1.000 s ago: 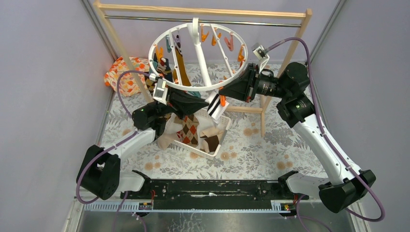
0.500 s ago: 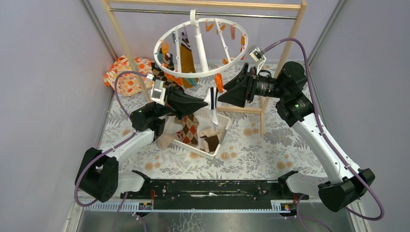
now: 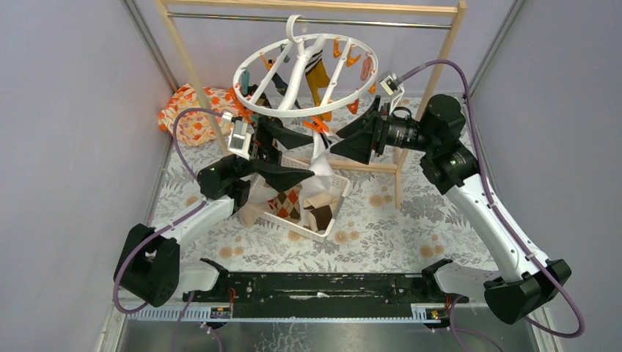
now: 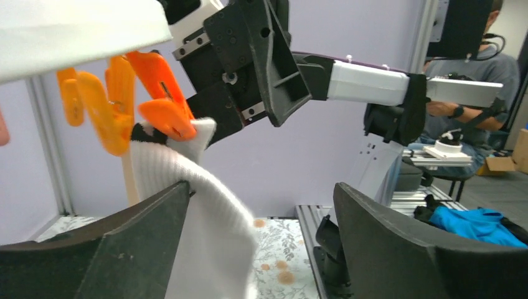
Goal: Clip the socks to the hanger
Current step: Clamp the sock onto the hanger.
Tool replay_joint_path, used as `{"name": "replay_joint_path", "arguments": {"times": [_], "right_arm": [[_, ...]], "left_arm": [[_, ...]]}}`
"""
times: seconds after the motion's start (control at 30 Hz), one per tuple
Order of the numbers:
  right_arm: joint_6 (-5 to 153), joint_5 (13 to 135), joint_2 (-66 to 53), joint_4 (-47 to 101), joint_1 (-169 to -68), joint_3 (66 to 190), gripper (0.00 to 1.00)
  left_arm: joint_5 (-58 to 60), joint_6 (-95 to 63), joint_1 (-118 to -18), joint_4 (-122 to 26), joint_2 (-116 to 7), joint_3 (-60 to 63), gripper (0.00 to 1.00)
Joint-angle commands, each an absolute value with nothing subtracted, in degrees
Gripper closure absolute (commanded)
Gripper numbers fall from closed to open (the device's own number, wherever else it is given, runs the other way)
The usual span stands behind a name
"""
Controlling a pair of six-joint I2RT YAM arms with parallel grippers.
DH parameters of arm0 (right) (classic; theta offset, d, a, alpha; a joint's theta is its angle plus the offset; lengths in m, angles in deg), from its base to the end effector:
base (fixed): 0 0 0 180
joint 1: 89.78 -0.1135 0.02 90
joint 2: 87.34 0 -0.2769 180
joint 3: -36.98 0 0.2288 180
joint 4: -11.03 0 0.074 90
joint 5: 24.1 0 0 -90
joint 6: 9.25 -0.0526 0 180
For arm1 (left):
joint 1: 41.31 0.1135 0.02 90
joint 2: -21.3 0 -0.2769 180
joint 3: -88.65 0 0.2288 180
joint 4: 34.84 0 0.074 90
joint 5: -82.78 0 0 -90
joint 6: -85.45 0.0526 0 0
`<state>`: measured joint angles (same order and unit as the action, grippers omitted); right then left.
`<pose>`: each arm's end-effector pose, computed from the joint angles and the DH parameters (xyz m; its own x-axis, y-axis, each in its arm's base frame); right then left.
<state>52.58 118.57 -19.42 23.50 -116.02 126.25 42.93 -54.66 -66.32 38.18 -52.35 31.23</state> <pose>0.1911 0.1408 0.4697 -0.3372 0.1530 -0.9289 -0.9229 0.1411 0.3582 0.1830 -0.1299 0.4054 -0.0140 -0.5360 -0.8441 0.9999 -0.0130 -0.0083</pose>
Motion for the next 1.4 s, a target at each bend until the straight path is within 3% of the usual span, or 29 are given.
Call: {"name": "replay_joint_path", "arguments": {"times": [0.0, 0.3, 0.5, 0.8, 1.07, 1.27, 1.37], "right_arm": [[54.6, 112.4, -23.0, 23.5, -116.3, 127.5, 0.13], [56.9, 102.2, -26.2, 28.1, -116.3, 126.6, 0.12], [59.2, 96.8, -27.5, 31.2, -116.3, 125.6, 0.12], [59.9, 90.3, -29.0, 32.2, -116.4, 121.5, 0.13], [60.3, 83.0, -31.9, 33.7, -116.4, 119.3, 0.14], [59.8, 71.0, -34.5, 33.9, -116.3, 117.7, 0.19], [60.0, 69.1, -35.2, 33.9, -116.3, 116.7, 0.3]], "left_arm": [[42.8, -54.9, -66.0, 41.8, -52.6, 31.4, 0.01], [40.1, -44.0, -66.0, 21.4, -47.1, 34.8, 0.01], [26.2, -31.5, -66.0, -1.0, -38.4, 39.7, 0.01], [8.8, -30.1, -70.6, -7.0, -33.6, 42.3, 0.01], [2.4, -26.5, -81.0, -21.1, -30.9, 34.4, 0.03], [-8.3, -19.6, -89.9, -29.8, -30.0, 30.5, 0.03], [-12.4, -16.3, -93.6, -31.4, -30.7, 28.7, 0.06]]}}
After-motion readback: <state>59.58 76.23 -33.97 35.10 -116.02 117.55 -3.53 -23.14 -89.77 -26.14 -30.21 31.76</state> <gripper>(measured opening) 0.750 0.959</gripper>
